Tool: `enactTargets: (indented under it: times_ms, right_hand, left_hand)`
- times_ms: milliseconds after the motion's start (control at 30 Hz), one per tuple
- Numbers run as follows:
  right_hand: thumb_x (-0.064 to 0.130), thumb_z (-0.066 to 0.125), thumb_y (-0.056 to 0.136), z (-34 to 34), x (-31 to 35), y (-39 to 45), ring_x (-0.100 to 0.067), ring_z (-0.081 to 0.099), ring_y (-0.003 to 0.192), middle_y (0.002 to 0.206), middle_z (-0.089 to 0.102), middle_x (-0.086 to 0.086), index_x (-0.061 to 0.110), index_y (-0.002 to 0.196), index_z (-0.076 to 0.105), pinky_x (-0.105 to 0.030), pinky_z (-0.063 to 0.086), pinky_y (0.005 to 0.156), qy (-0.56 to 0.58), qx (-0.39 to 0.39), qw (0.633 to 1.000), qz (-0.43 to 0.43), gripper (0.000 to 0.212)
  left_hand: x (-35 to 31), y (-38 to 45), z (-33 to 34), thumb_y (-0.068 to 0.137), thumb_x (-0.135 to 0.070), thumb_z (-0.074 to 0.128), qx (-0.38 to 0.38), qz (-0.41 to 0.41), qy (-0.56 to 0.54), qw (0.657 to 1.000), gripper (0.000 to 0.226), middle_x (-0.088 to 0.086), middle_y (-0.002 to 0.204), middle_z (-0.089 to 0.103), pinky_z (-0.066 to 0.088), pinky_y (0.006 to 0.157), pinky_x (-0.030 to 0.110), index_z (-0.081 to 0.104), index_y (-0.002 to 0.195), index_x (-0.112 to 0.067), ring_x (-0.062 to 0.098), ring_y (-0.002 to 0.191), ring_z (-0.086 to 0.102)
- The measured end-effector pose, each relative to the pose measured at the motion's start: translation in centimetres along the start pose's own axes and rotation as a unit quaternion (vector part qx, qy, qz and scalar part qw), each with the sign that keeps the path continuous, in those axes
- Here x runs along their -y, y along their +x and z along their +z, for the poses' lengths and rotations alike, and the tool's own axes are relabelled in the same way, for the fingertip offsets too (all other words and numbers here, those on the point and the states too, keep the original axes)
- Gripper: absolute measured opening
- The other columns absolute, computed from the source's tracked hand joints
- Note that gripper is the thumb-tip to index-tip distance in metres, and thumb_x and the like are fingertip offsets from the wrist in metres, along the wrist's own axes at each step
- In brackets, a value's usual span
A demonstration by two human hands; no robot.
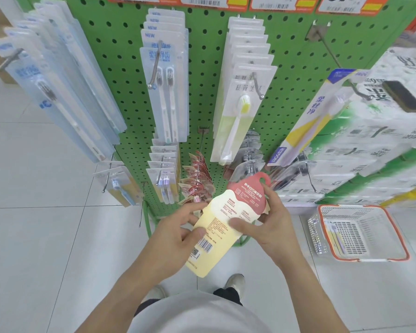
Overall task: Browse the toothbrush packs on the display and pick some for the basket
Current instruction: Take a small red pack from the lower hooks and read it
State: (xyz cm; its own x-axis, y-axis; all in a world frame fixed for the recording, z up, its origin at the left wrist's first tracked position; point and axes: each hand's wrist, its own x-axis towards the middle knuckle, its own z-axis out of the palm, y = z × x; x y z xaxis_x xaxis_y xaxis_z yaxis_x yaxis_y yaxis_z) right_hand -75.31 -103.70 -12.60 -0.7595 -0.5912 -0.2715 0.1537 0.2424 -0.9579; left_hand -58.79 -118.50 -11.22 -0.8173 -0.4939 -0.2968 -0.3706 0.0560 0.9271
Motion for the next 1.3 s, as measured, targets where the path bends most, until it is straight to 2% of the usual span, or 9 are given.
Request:
enactTargets:
  times_ms: [133,200,300,533,667,800,1000,1167,1300]
  right_hand:
    - [0.008,0.101,0.049,1.0,-0.1,-0.5,-0.006,0.067,0.103,0.113,0.068,0.018,0.036,0.149,0.032,-0.033,0.061,0.077,-0.039,0.002,0.999,0.011,0.124]
    - [0.009,0.102,0.048,1.2,-0.1,-0.5,-0.006,0.067,0.102,0.114,0.068,0.016,0.034,0.150,0.032,-0.031,0.061,0.073,-0.032,-0.003,0.999,0.011,0.126]
    - [0.006,0.100,0.049,1.3,0.2,-0.5,-0.010,0.071,0.096,0.109,0.072,0.010,0.029,0.146,0.041,-0.024,0.057,0.065,-0.003,-0.016,1.000,0.006,0.116]
    - [-0.004,0.094,0.059,1.1,0.6,-0.5,-0.026,0.077,0.087,0.099,0.077,-0.007,0.024,0.136,0.056,-0.039,0.060,0.056,0.047,-0.031,0.998,0.002,0.089]
    - [-0.003,0.092,0.063,1.1,0.6,-0.5,-0.030,0.077,0.079,0.094,0.078,-0.008,0.028,0.122,0.065,-0.044,0.061,0.053,0.045,-0.021,0.999,-0.001,0.073]
    - [-0.006,0.087,0.069,1.7,0.3,-0.2,-0.027,0.076,0.070,0.095,0.077,-0.011,0.026,0.128,0.062,-0.034,0.056,0.046,0.047,-0.006,0.999,-0.004,0.072]
    - [0.001,0.083,0.078,3.3,0.2,-0.6,-0.028,0.077,0.078,0.093,0.079,-0.004,0.042,0.127,0.057,-0.040,0.061,0.056,0.025,0.069,0.997,-0.014,0.069]
    - [0.003,0.079,0.084,2.8,0.6,-0.5,-0.028,0.075,0.077,0.096,0.077,-0.007,0.028,0.138,0.057,-0.039,0.061,0.056,0.013,0.089,0.996,-0.020,0.064]
    - [0.014,0.081,0.087,3.0,1.1,-0.6,-0.039,0.066,0.079,0.098,0.075,0.001,0.049,0.134,0.057,-0.045,0.060,0.060,-0.076,0.141,0.985,-0.059,0.063]
  left_hand:
    - [0.3,-0.1,0.2,0.098,-0.006,0.060,0.001,-0.002,-0.002,1.000,0.046,-0.003,0.098,0.070,0.061,0.071,0.038,0.054,0.128,-0.041,0.014,0.083,0.076]
    - [0.4,0.0,0.3,0.098,-0.006,0.060,-0.002,0.003,0.004,1.000,0.046,-0.006,0.095,0.070,0.061,0.071,0.039,0.054,0.126,-0.043,0.014,0.082,0.075]
    - [0.5,0.1,0.1,0.098,-0.006,0.060,-0.007,0.012,0.005,1.000,0.046,-0.007,0.093,0.068,0.059,0.068,0.036,0.054,0.120,-0.046,0.014,0.082,0.074]
    - [0.4,0.2,0.1,0.099,-0.009,0.059,0.017,0.015,0.035,0.999,0.037,-0.012,0.092,0.069,0.060,0.077,0.038,0.051,0.115,-0.041,0.012,0.088,0.072]
    - [0.7,0.3,0.3,0.100,-0.017,0.059,0.018,-0.009,0.032,0.999,0.021,-0.010,0.092,0.072,0.060,0.070,0.042,0.050,0.109,-0.035,0.013,0.082,0.073]
    - [0.8,0.7,0.5,0.095,-0.032,0.065,-0.009,0.000,0.058,0.998,0.022,-0.014,0.096,0.071,0.059,0.075,0.045,0.052,0.109,-0.043,0.010,0.081,0.071]
    - [0.2,1.2,0.4,0.094,-0.037,0.069,-0.035,0.029,0.062,0.997,0.020,-0.014,0.095,0.074,0.060,0.073,0.049,0.060,0.111,-0.039,0.009,0.082,0.072]
    - [0.2,1.3,0.2,0.092,-0.028,0.072,-0.040,0.013,0.025,0.999,0.019,-0.013,0.096,0.075,0.059,0.080,0.052,0.064,0.105,-0.039,0.011,0.087,0.073]
    - [-0.4,1.5,0.5,0.090,-0.034,0.073,-0.075,0.036,0.009,0.996,0.019,-0.011,0.096,0.075,0.057,0.085,0.050,0.063,0.106,-0.036,0.013,0.090,0.071]
